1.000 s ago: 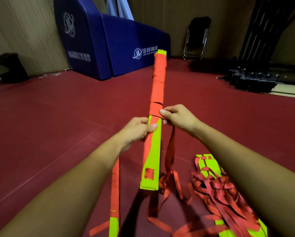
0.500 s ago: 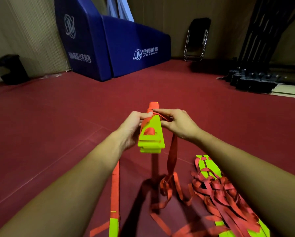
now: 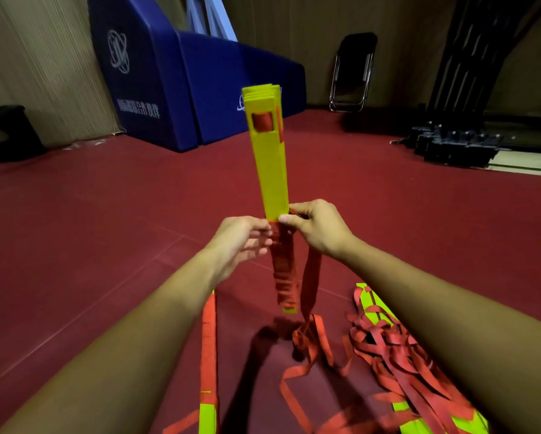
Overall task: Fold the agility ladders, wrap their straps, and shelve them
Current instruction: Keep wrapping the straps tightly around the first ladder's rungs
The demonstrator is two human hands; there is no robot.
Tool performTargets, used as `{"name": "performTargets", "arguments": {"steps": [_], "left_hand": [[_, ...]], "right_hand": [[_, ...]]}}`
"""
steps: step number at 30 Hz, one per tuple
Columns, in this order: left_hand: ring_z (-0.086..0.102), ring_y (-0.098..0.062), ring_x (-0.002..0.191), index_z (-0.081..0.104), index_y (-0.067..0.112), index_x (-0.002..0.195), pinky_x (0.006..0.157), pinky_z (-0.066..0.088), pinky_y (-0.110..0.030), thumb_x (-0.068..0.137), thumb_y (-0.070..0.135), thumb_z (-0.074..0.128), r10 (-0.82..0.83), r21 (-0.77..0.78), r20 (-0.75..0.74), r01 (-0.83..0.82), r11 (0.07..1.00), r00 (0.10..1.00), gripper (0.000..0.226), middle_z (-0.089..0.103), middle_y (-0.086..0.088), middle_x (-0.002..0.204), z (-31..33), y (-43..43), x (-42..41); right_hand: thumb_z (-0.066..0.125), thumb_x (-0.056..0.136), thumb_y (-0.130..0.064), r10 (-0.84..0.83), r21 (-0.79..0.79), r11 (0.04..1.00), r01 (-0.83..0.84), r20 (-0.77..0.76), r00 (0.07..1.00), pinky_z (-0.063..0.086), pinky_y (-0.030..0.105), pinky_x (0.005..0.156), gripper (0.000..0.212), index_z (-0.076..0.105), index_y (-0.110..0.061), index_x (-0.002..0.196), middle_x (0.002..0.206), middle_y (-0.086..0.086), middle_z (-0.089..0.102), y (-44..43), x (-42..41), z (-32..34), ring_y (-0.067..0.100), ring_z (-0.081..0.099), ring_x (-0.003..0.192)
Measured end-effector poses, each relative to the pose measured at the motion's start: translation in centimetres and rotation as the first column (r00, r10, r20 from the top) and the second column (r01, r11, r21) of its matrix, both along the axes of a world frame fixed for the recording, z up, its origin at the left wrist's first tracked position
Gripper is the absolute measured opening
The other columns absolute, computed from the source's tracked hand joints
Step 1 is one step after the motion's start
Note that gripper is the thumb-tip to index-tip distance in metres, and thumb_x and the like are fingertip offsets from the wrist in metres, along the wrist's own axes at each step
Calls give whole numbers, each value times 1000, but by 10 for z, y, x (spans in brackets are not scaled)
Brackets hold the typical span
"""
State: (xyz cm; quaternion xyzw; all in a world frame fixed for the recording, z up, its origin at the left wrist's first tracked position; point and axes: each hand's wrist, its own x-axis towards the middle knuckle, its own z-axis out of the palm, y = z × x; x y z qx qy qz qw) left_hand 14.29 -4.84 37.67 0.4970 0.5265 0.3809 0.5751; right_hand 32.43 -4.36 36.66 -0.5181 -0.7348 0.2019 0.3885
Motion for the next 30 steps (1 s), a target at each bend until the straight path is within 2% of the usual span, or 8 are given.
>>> {"name": "performTargets", "arguments": {"steps": [5, 9, 12, 15, 18, 22, 26, 30], "left_hand": [[61, -5, 91, 59, 22, 120, 85, 48, -24, 88, 3, 71, -133, 341, -341, 255, 905, 931, 39, 68, 7, 104, -19, 6, -9], [62, -4, 87, 63, 41, 114, 91, 51, -34, 78, 35, 72, -76, 429, -431, 278, 859, 899, 38, 72, 15, 99, -28, 7, -11], [67, -15, 84, 65, 37, 110, 87, 56, -43, 71, 44, 68, 15, 459, -504, 253, 851, 863, 40, 74, 6, 93, -28, 7, -15], [61, -16, 76, 64, 36, 114, 80, 53, -34, 80, 36, 69, 101, 489, -575, 243, 838, 812, 35, 67, 7, 80, -25, 4, -15], [64, -26, 84, 58, 44, 122, 80, 53, -35, 79, 43, 64, 136, 485, -613, 235, 842, 778, 44, 64, 9, 77, -24, -1, -14], [65, -30, 90, 51, 49, 127, 85, 53, -40, 73, 51, 55, 153, 476, -641, 234, 847, 752, 54, 70, 4, 88, -26, -1, -12], [67, -33, 94, 46, 53, 131, 85, 54, -40, 74, 49, 53, 199, 511, -648, 226, 829, 735, 58, 72, 1, 95, -25, -1, -9], [63, -42, 105, 36, 53, 138, 88, 53, -46, 82, 37, 56, 255, 529, -717, 268, 805, 649, 61, 70, -8, 109, -27, -4, -7]], "right_hand": [[61, 97, -17, 133, -144, 974, -177, -271, 953, 31, 16, 49, 26, 65, -10, 73, 63, -4, 61, -9, -5, 14, 3, 38, 49], [56, 100, -15, 143, -200, 954, -225, -357, 923, 42, 14, 57, 22, 66, -7, 83, 79, 11, 66, -11, -7, 17, 4, 51, 52], [50, 102, -11, 120, -224, 956, -189, -289, 950, 52, 20, 68, 19, 61, 0, 92, 84, 15, 70, -7, -7, 14, 11, 64, 62], [56, 98, -14, 18, -197, 980, -37, -101, 995, 53, 39, 84, 18, 62, -18, 81, 84, 4, 72, 7, -6, 5, 17, 66, 77], [64, 93, -20, -79, -217, 973, 80, 14, 997, 48, 35, 83, 19, 66, -23, 75, 84, 1, 69, 10, -5, 6, 14, 58, 81], [55, 94, -2, -95, -355, 934, 47, -119, 988, 37, 27, 60, 28, 66, -13, 72, 72, 5, 62, 2, -8, 14, 17, 50, 68], [37, 97, 9, -92, -485, 871, -76, -313, 945, 45, 21, 56, 34, 61, -6, 78, 77, 6, 68, -4, -10, 22, 9, 64, 58], [51, 99, -10, -31, -500, 853, -150, -336, 941, 43, 24, 58, 25, 61, -12, 76, 78, 4, 72, -14, -14, 31, 12, 62, 62]]}}
